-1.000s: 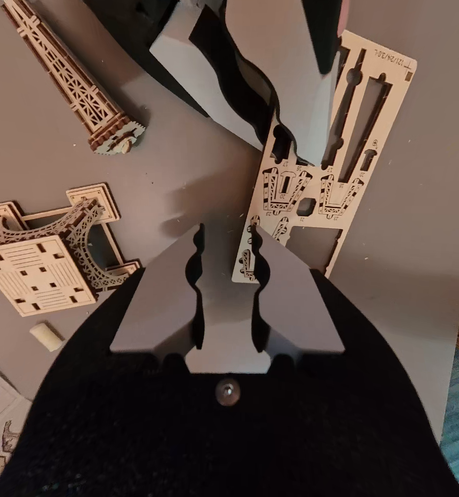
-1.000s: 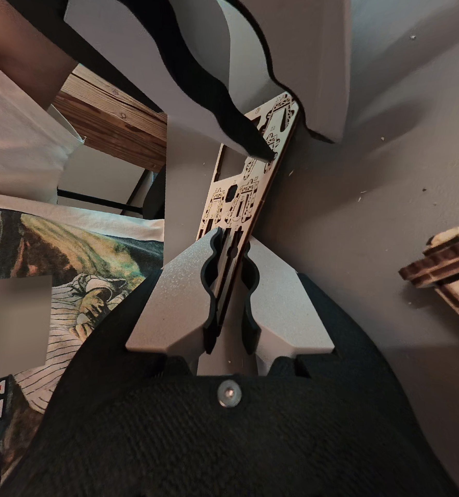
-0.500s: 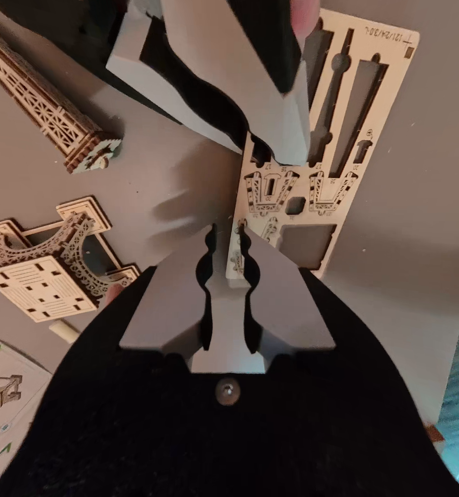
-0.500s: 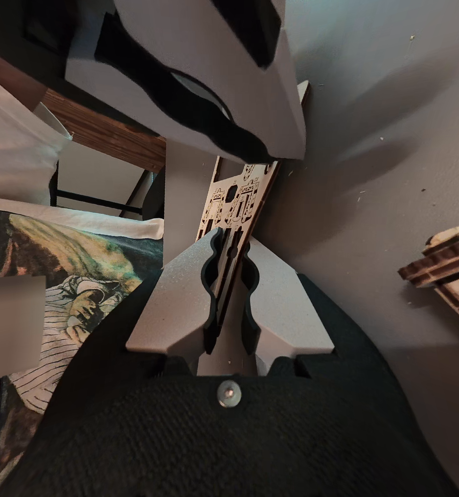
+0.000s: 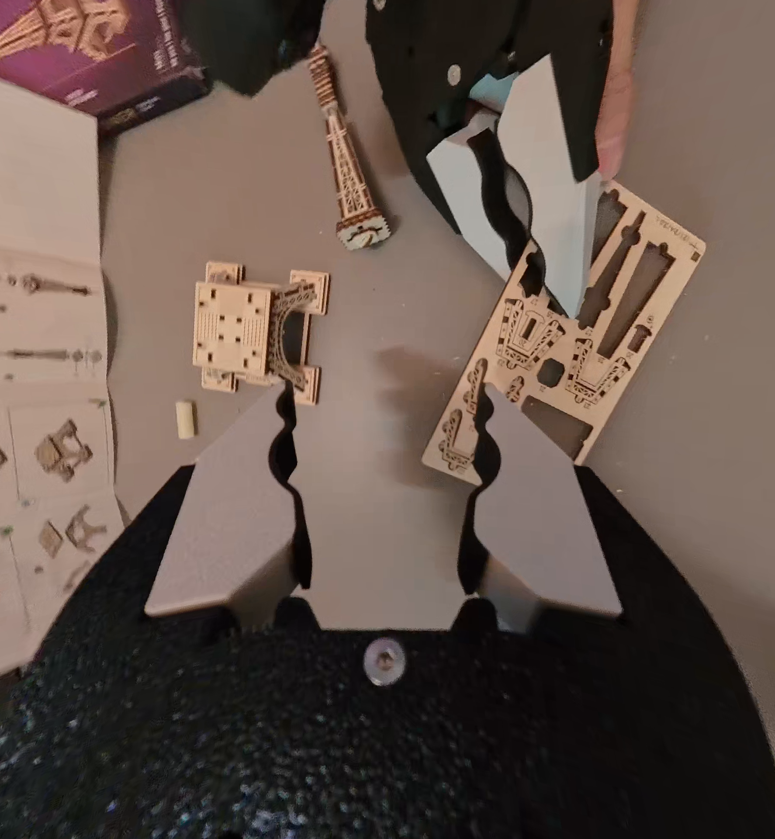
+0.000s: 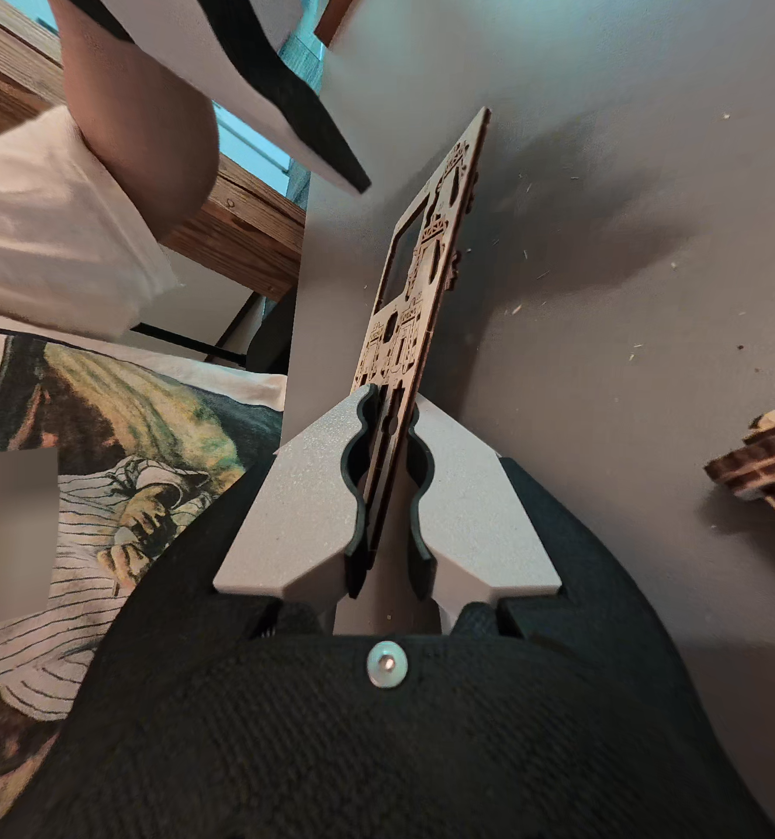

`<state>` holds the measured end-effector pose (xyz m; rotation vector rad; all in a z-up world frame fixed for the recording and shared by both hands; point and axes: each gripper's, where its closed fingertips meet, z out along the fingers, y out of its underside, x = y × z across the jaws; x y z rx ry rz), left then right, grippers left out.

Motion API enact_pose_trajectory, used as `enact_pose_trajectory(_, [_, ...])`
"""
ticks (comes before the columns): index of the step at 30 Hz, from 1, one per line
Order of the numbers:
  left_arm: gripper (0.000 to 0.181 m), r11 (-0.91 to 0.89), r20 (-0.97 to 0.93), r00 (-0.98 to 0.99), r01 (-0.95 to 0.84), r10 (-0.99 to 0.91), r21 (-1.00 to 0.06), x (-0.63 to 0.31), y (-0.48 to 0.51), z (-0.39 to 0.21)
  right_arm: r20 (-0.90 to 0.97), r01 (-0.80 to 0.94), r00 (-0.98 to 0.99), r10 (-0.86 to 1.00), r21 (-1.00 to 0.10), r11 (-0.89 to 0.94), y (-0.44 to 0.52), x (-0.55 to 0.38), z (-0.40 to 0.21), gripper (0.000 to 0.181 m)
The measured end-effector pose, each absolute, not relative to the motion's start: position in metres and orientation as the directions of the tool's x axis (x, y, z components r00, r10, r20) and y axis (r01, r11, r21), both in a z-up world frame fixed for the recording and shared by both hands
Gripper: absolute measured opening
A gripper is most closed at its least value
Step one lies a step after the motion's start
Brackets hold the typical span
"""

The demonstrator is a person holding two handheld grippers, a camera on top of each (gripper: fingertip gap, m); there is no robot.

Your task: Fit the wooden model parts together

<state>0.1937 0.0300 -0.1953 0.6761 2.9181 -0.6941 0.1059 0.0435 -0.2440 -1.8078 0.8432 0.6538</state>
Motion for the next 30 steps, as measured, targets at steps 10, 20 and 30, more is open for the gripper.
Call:
enact_pose_trajectory(10, [0.041,0.694,-0.191,-0.981,0.122,-0.023,-0.710,0.173,0.073,-0.197,-0.750,-0.789,0.614,-0.246,-0.575,-0.214,0.041,0.110,-0.238,0.006])
enact_pose_trajectory(20, [0.052,0.422,0.234,-0.928,-0.343,-0.289,-0.839,0.194,0.079,-0.203,-0.744,-0.772,0.636,-0.204,-0.612,-0.172,0.039,0.111,-0.227,0.003])
enact_pose_trajectory(30, [0.025,0.464,0.364,-0.911,-0.412,-0.195,-0.784,0.183,0.072,-0.213,-0.740,-0.764,0.645,-0.190,-0.623,-0.169,0.040,0.110,-0.225,0.002])
